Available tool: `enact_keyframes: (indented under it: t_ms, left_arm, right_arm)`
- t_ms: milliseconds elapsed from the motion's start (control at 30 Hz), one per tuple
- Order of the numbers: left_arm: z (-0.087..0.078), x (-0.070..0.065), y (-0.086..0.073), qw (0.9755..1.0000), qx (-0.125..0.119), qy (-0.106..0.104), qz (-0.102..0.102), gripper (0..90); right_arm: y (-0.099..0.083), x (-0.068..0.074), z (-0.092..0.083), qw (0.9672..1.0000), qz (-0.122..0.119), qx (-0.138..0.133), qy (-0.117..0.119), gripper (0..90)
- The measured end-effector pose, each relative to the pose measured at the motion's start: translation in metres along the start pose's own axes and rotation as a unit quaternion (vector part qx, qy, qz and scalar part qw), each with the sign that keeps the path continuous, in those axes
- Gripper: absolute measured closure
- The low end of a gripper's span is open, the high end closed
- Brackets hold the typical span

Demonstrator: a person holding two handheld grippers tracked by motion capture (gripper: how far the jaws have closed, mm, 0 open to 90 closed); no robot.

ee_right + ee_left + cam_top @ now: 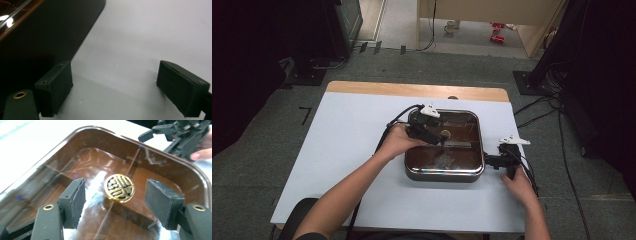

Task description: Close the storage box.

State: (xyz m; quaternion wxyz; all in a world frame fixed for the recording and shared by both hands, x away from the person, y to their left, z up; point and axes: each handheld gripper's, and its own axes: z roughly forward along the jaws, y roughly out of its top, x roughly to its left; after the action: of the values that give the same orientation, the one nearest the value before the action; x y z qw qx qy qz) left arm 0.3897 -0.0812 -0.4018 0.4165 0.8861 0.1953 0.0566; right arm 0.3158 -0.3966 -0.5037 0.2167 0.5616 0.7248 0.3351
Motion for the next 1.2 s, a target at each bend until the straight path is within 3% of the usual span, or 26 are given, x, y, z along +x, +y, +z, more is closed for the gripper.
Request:
enact_keyframes:
  t_ms: [133,367,533,800,967,1200]
  left_arm:
    - [-0.013,-0.001,0.001,1.0000,-0.006,-0.002,-0.002,31.8]
    - [-0.033,-0.001,-0.002,0.9993,-0.030,0.022,-0.010,27.9]
    - [-0.043,-0.002,-0.009,0.9992,-0.031,0.024,-0.007,26.7]
    - [-0.060,0.000,-0.035,0.9983,-0.030,0.050,0.002,24.1]
    - [-0.072,0.009,-0.051,0.9977,-0.034,0.057,-0.016,23.9]
    - [-0.084,0.016,-0.074,0.9962,-0.036,0.077,-0.021,23.9]
  right_arm:
    - [0.000,0.000,0.000,1.0000,0.002,-0.001,0.002,12.9]
    - [0.000,-0.003,-0.001,0.9999,0.011,-0.004,0.011,13.0]
    - [0.000,-0.004,-0.001,0.9998,0.014,-0.005,0.014,12.9]
    - [0.000,-0.002,-0.001,1.0000,0.007,-0.001,0.007,12.7]
    - [0.000,-0.001,0.000,1.0000,0.000,0.000,0.003,12.6]
    - [0.000,-0.001,0.000,1.0000,0.001,0.001,0.003,12.6]
